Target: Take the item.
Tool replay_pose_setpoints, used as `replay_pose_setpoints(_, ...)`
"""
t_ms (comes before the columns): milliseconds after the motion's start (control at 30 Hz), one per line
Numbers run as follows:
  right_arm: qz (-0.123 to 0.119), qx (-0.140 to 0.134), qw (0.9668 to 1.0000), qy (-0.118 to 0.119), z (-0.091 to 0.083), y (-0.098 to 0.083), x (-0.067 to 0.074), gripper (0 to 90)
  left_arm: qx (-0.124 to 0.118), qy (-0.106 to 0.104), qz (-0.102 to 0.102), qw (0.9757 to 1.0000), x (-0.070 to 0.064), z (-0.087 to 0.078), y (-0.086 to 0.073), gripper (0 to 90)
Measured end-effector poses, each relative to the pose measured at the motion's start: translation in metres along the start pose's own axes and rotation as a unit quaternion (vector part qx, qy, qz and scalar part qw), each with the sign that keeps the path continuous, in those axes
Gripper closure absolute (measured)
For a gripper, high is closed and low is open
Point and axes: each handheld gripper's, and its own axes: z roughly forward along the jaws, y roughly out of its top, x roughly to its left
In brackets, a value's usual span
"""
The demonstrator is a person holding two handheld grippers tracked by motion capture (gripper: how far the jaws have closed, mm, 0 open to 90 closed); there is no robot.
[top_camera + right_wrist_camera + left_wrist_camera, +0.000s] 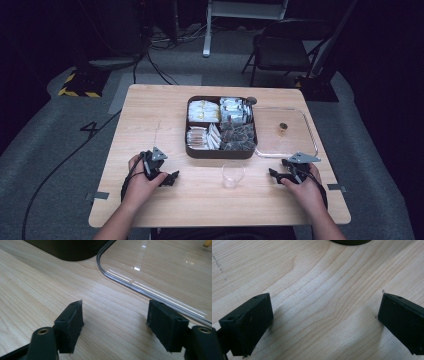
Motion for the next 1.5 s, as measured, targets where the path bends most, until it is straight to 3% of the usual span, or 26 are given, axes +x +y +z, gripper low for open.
replay_pose_setpoints(400,-0.003,0.000,1.0000,0.002,0.001,0.001,-0.002,32.4,0.000,0.000,0.001,1.0000,0.002,0.001,0.001,0.1)
replay_pose_setpoints(500,-0.001,0.003,0.9999,0.010,-0.002,0.002,-0.002,45.4,0.000,-0.002,0.000,1.0000,0.001,0.001,0.001,0.2)
replay_pose_setpoints(567,0.004,0.002,0.9998,0.020,-0.005,0.008,-0.003,47.7,-0.001,0.002,0.000,1.0000,0.001,0.001,0.001,0.2)
replay_pose_setpoints(767,-0.002,-0.024,0.9985,0.049,-0.017,0.048,-0.007,49.1,-0.001,0.007,-0.004,1.0000,-0.001,-0.003,-0.003,0.4)
replay_pose_setpoints(1033,-0.030,-0.045,0.9955,0.078,-0.027,0.103,-0.007,49.4,0.000,0.011,-0.008,0.9999,0.002,-0.009,-0.011,0.4)
replay_pose_setpoints(1200,-0.053,-0.045,0.9936,0.089,-0.030,0.129,-0.007,49.1,0.000,0.010,-0.005,0.9999,0.002,-0.009,-0.010,0.2)
replay_pose_setpoints(1500,-0.057,-0.050,0.9921,0.100,-0.029,0.161,-0.011,50.3,0.000,0.002,-0.002,1.0000,0.007,-0.007,-0.008,0.4)
